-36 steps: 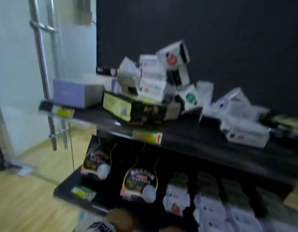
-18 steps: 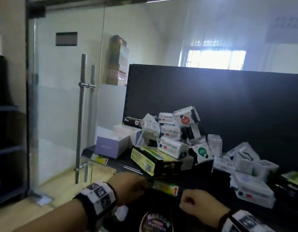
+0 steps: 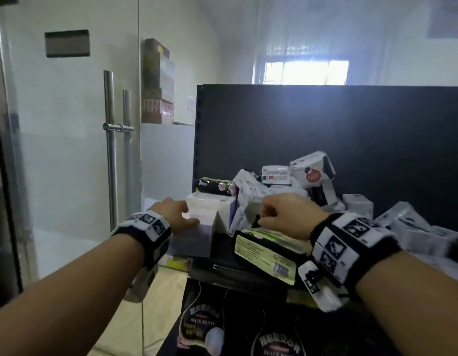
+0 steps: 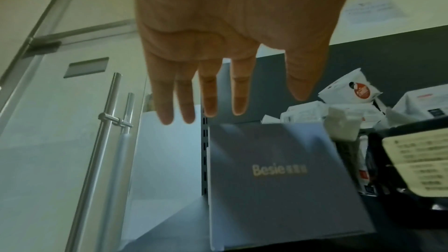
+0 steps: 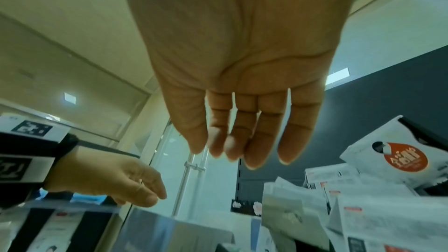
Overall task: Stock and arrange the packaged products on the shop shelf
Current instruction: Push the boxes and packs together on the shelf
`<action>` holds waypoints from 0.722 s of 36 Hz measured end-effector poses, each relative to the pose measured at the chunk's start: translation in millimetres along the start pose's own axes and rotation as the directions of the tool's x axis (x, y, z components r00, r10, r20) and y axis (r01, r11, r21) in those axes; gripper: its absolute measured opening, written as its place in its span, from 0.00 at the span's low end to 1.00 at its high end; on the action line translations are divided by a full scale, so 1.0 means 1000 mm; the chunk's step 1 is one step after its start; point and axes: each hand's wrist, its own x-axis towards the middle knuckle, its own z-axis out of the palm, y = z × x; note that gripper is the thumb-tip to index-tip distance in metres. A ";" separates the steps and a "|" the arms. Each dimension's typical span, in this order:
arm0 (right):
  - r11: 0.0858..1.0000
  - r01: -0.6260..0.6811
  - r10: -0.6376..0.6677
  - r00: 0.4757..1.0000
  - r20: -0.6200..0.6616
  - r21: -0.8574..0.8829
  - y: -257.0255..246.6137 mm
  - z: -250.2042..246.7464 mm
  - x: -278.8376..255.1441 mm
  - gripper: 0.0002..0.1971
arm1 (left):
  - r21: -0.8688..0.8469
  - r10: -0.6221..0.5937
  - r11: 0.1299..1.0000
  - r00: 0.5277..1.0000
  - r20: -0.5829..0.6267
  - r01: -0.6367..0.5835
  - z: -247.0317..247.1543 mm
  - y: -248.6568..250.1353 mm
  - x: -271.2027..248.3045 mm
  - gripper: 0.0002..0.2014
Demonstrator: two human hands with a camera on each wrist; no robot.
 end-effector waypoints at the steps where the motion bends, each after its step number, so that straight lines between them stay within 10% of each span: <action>1: 0.999 -0.017 0.017 1.000 0.019 -0.032 -0.003 0.006 0.007 0.08 | 0.001 -0.029 1.000 0.999 0.022 0.029 0.005 -0.001 0.008 0.34; 10: 0.989 -0.109 0.132 0.954 0.269 -0.100 -0.016 0.037 0.055 0.16 | -0.082 -0.046 0.995 0.980 0.194 0.063 0.041 0.018 0.044 0.66; 20: 0.870 -0.035 0.226 0.915 0.335 -0.492 -0.019 0.071 0.035 0.66 | -0.039 -0.024 0.999 0.985 0.169 0.031 0.047 0.027 0.049 0.53; 26: 0.801 -0.007 0.195 0.948 0.251 -0.598 -0.028 0.104 0.009 0.49 | -0.058 -0.029 0.997 0.978 0.205 0.042 0.036 0.023 0.050 0.53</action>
